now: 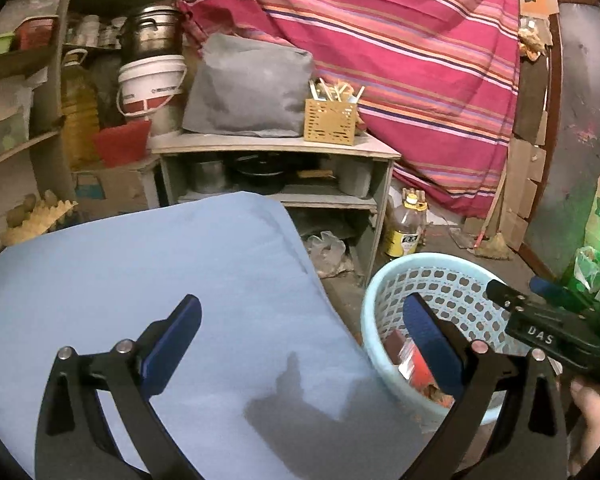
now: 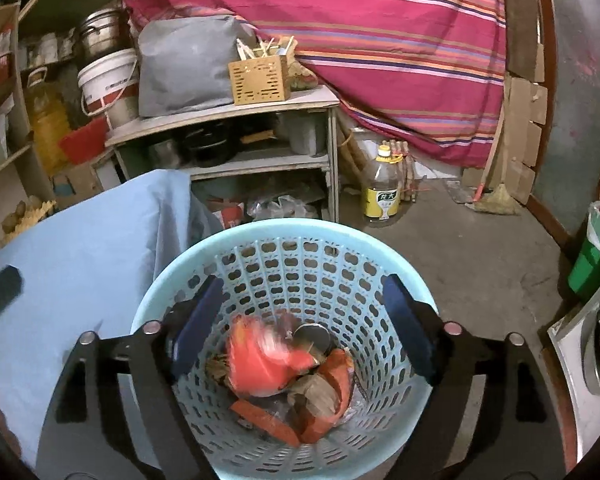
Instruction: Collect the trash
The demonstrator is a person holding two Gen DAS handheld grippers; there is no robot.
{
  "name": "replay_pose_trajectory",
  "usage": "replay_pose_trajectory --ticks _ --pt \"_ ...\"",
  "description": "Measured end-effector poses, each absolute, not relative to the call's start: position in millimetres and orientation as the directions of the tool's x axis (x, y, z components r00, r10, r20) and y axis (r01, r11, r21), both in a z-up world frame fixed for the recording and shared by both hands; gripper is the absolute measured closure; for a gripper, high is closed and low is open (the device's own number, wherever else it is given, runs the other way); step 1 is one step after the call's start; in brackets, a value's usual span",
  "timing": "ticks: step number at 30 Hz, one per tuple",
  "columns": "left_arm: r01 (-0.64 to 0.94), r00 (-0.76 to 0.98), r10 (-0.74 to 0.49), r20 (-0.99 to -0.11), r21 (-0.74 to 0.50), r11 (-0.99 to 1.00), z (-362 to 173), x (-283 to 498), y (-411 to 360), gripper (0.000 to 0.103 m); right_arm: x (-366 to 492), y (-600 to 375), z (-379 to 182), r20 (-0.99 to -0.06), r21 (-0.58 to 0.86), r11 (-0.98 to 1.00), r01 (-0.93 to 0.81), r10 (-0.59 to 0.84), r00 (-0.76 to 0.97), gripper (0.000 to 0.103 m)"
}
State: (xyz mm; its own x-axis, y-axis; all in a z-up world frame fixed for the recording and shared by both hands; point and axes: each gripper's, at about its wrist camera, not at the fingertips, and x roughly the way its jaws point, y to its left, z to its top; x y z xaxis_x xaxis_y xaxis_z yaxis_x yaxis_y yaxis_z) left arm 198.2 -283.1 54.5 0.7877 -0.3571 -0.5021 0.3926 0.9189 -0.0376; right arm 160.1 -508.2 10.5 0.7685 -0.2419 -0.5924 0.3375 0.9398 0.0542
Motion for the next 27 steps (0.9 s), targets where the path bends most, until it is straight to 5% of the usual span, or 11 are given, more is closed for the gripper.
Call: replay_pose_trajectory --ticks 4,27 --pt "0.368 0.802 -0.333 -0.495 -0.03 0.93 60 187 -261 0.004 155 -499 12 -0.574 0.032 0.941 0.337 -0.258 0.777 0.005" --pt "0.208 0.842 -0.209 -0.497 -0.058 0.976 48 68 -85 0.004 37 -338 22 -0.48 0.026 0.988 0.151 -0.12 0.869 0.004"
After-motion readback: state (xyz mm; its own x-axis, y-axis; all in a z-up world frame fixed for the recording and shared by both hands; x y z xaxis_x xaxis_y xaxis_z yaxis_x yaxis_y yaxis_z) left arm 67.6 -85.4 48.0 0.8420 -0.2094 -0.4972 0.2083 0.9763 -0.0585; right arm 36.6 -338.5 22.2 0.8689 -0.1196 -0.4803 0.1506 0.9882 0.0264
